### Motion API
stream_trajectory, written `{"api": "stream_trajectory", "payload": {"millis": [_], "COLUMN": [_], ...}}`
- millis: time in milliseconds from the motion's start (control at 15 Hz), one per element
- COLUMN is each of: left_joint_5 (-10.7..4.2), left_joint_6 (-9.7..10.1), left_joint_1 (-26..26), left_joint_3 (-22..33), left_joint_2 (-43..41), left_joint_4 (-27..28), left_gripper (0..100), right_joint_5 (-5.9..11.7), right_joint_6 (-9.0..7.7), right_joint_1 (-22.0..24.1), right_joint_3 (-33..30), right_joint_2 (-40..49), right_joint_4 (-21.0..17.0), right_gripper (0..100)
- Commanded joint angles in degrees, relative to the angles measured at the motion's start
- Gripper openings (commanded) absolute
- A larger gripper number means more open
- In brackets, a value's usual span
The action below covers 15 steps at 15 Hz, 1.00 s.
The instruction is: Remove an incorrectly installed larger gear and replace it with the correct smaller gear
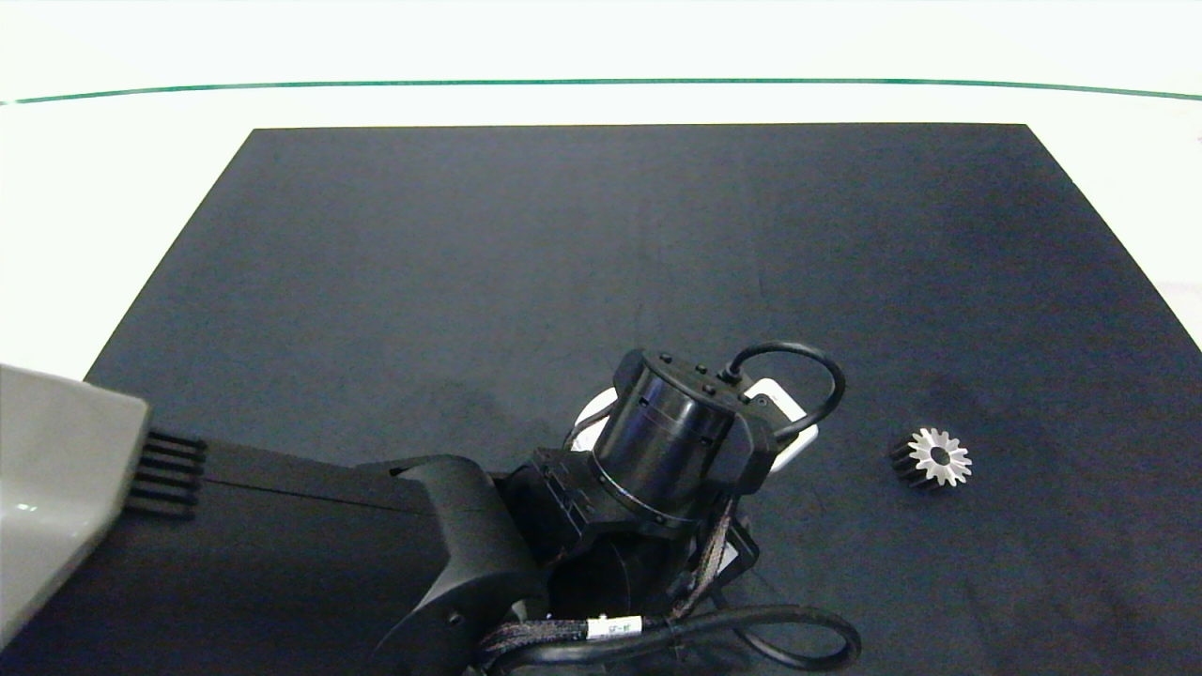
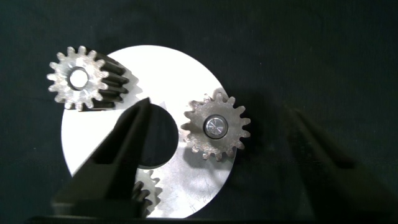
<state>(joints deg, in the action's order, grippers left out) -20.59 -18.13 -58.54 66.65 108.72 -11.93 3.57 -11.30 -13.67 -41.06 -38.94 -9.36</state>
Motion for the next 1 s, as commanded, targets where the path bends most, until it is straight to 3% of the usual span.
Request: {"api": "stream_trajectory", "payload": {"millis": [67, 267, 467, 667, 933, 1000], "left_joint_5": [-0.15, -0.24, -0.24, -0.24, -0.24, -0.24], "left_joint_6": [0.11, 0.20, 0.37, 0.46, 0.46, 0.46], "left_joint_1": [0.09, 0.71, 3.70, 10.73, 25.67, 29.97], "left_joint_3": [-0.29, -1.87, -8.20, -16.37, -24.90, -25.78], "left_joint_2": [-2.90, -9.31, -18.45, -29.61, -46.31, -50.44], "left_joint_4": [0.07, 2.44, 2.53, 2.44, 3.76, 5.43], "left_gripper": [100, 100, 100, 100, 100, 100], "right_joint_5": [0.12, 1.17, 3.02, 3.11, 3.11, 3.11], "right_joint_6": [-0.04, 0.75, 1.28, 1.28, 1.46, 2.42], "right_joint_1": [0.13, 0.39, 2.94, 9.36, 17.09, 19.47], "right_joint_3": [-0.43, -0.87, -1.13, -0.78, 0.19, 0.19], "right_joint_2": [0.00, 0.35, 0.79, 1.14, 3.08, 4.04], "right_joint_4": [-0.04, -0.04, -0.13, -0.13, -0.13, -0.13], "right_gripper": [100, 100, 100, 100, 100, 100]}}
